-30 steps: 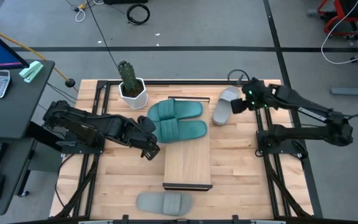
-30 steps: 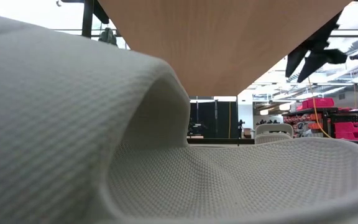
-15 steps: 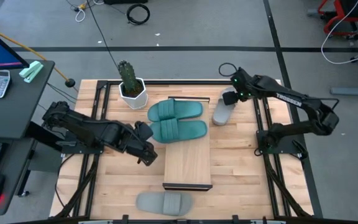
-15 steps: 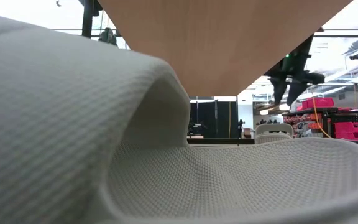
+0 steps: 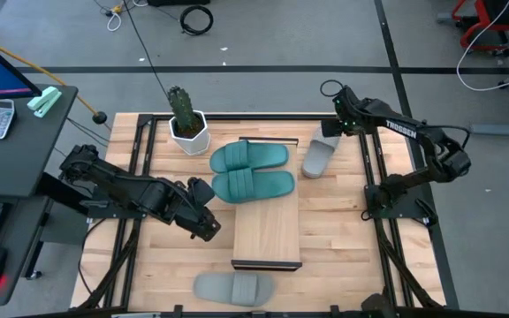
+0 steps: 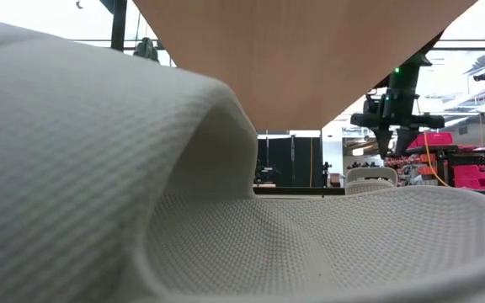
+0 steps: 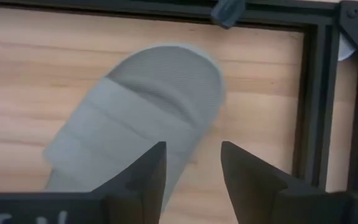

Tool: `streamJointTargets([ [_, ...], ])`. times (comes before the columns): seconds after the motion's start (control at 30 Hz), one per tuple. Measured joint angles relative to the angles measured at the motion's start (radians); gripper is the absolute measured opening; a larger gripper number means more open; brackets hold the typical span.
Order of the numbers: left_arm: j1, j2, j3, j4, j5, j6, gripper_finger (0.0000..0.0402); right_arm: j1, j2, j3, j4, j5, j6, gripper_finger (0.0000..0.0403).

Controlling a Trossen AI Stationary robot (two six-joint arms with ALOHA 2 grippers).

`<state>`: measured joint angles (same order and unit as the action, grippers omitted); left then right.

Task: Pick and place slides into the shelf
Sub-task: Put the top gray slide on the shelf

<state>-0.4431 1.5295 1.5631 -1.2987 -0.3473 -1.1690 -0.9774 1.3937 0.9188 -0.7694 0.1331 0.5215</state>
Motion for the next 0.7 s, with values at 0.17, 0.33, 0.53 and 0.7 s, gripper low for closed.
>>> streamJointTargets([
  [0.17, 0.000, 0.000, 0.000, -0.012, 0.000, 0.000, 0.0071, -0.040, 0.034, 0.000, 0.001, -0.006, 0.007, 0.0146],
  [0.33, -0.006, 0.000, 0.000, -0.026, 0.000, 0.000, 0.0073, -0.041, 0.094, 0.004, 0.000, -0.076, 0.050, 0.0145],
  [0.53, -0.011, 0.000, -0.001, -0.062, 0.000, -0.013, 0.0073, -0.026, 0.151, 0.006, 0.029, -0.094, 0.053, 0.0150],
  [0.7, -0.011, 0.000, -0.001, -0.069, 0.000, -0.024, 0.0067, -0.026, 0.158, 0.005, 0.072, -0.134, 0.059, 0.0151],
])
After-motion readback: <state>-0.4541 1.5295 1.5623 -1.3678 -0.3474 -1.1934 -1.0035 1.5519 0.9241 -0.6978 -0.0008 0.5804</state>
